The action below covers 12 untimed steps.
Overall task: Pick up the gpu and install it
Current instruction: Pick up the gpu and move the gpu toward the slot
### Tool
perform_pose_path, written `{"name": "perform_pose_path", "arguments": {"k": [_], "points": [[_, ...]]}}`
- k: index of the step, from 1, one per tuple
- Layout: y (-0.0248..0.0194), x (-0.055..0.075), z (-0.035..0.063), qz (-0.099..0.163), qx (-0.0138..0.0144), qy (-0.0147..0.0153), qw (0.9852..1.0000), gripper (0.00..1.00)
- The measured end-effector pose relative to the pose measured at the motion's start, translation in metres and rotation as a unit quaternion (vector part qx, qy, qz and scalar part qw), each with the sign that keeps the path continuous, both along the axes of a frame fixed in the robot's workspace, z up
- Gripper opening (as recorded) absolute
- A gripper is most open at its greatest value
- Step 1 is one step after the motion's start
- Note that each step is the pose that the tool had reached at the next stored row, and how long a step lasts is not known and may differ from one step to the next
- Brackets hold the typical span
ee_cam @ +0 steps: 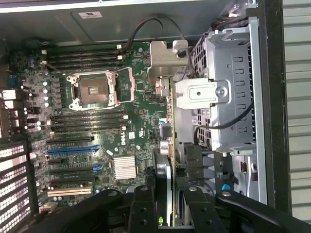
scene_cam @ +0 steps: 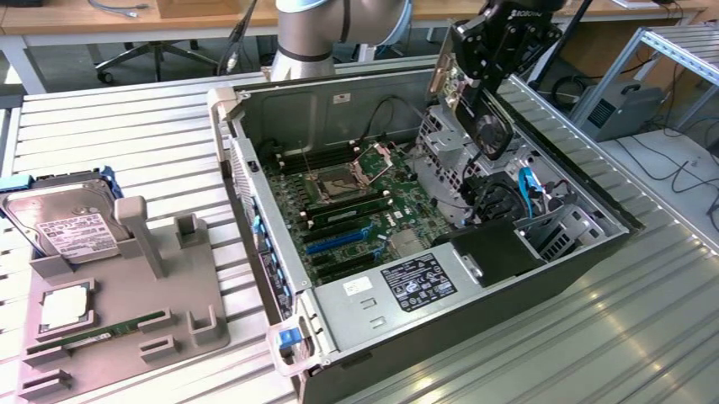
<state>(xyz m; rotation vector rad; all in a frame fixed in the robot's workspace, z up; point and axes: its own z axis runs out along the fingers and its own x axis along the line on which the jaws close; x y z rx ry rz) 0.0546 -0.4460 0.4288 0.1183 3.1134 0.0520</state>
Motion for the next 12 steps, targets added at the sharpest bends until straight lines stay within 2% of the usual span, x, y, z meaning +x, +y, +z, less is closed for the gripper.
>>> {"name": "perform_pose_path", "arguments": {"k": [12], "points": [[0.0014,-0.0033,-0.0014,0.0,0.0001,0.0,1.0,0.27]]}}
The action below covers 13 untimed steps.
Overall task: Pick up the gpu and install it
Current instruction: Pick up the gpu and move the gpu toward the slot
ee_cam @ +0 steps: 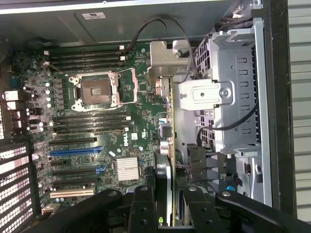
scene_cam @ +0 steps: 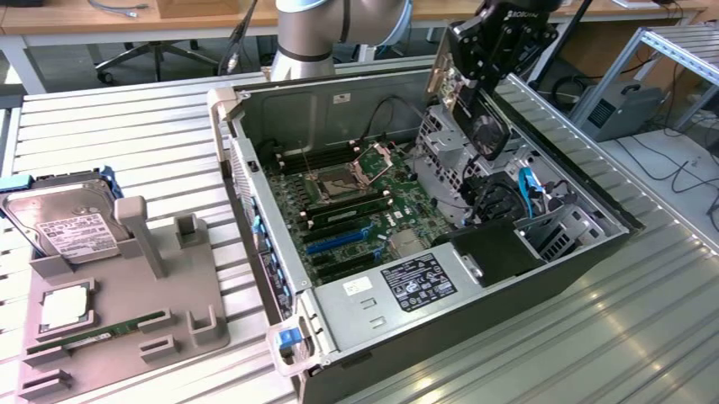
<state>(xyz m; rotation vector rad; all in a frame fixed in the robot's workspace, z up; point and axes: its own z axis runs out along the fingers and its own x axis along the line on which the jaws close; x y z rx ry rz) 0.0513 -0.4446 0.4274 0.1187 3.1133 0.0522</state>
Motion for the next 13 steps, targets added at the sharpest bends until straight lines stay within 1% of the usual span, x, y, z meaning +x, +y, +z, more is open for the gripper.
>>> {"name": "perform_pose_path", "arguments": {"k": [13], "points": [[0.0,-0.0053,-0.0038,0.0,-0.0001,0.0,1.0,0.27]]}}
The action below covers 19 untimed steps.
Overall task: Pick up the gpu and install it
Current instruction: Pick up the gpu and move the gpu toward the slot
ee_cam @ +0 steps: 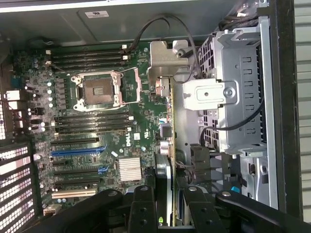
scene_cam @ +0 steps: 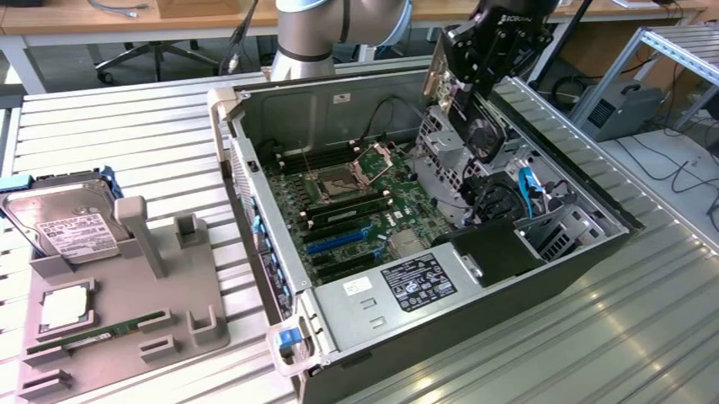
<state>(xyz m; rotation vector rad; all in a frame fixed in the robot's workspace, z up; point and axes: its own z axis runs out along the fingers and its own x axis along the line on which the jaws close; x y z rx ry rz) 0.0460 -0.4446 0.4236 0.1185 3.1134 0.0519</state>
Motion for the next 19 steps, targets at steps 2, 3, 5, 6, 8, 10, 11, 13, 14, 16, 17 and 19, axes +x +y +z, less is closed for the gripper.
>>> {"name": "perform_pose_path", "arguments": {"k": [2,3,5,6,8,10,11,13,14,16,17,19], "points": [[0.0,-0.0006,-0.0009,0.0,0.0,0.0,1.0,0.27],[0.0,-0.0008,-0.0012,0.0,0.0,0.0,1.0,0.27],[0.0,-0.0011,-0.0018,0.0,0.0,0.0,1.0,0.27],[0.0,-0.0012,-0.0021,0.0,0.0,0.0,1.0,0.27],[0.0,-0.0015,-0.0026,0.0,0.0,0.0,1.0,0.27],[0.0,-0.0017,-0.0032,0.0,0.0,0.0,1.0,0.27],[0.0,-0.0018,-0.0035,0.0,0.0,0.0,1.0,0.27],[0.0,-0.002,-0.0041,0.0,0.0,0.0,1.0,0.27],[0.0,-0.0021,-0.0043,0.0,0.0,0.0,1.0,0.27],[0.0,-0.0023,-0.0049,0.0,0.0,0.0,1.0,0.27],[0.0,-0.0024,-0.0051,0.0,0.0,0.0,1.0,0.27],[0.0,-0.0026,-0.0056,0.0,0.0,0.0,1.0,0.27]]}}
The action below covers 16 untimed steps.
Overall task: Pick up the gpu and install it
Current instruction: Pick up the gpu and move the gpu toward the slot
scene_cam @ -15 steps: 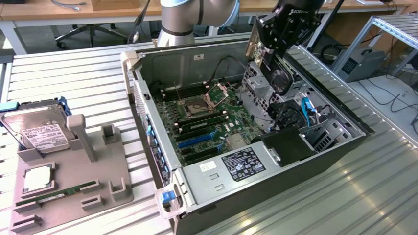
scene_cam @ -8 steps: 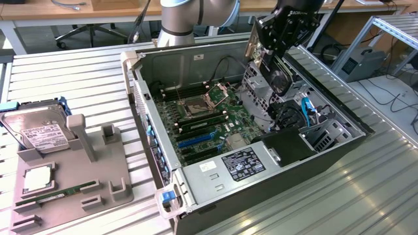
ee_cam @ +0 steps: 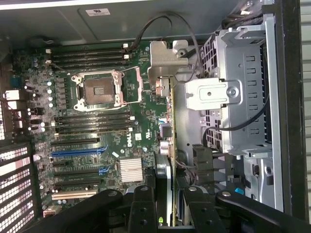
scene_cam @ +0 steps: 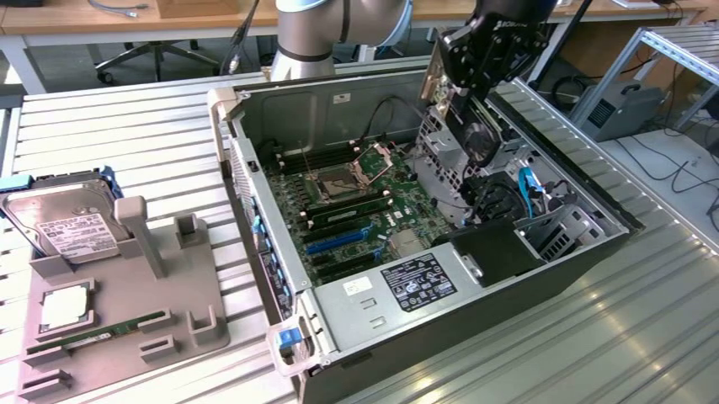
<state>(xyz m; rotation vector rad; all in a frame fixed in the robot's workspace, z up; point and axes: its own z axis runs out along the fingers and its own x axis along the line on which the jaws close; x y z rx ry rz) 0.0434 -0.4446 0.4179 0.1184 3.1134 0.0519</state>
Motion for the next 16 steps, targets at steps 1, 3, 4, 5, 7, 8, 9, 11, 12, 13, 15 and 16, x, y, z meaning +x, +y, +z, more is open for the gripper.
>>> {"name": "perform_pose_path", "arguments": {"k": [1,3,4,5,7,8,9,11,12,13,15,16], "points": [[0.0,-0.0001,-0.0004,0.0,0.0,0.0,1.0,0.27],[0.0,-0.0004,-0.0011,0.0,0.0,0.0,1.0,0.27],[0.0,-0.0005,-0.0015,0.0,0.0,0.0,1.0,0.27],[0.0,-0.0006,-0.0018,0.0,0.0001,0.0,1.0,0.27],[0.0,-0.0007,-0.0023,0.0,0.0,0.0,1.0,0.27],[0.0,-0.0009,-0.0027,0.0,0.0,0.0,1.0,0.27],[0.0,-0.0009,-0.0029,0.0,0.0,0.0,1.0,0.27],[0.0001,-0.0011,-0.0035,0.0,0.0,0.0,1.0,0.27],[0.0002,-0.0012,-0.004,0.0,0.0001,0.0,1.0,0.27],[0.0003,-0.0013,-0.0045,0.0,0.0001,0.0,1.0,0.27],[0.0007,-0.0014,-0.0052,0.0,0.0,0.0,1.0,0.27],[0.0009,-0.0014,-0.0054,0.0,0.0001,0.0,1.0,0.27]]}}
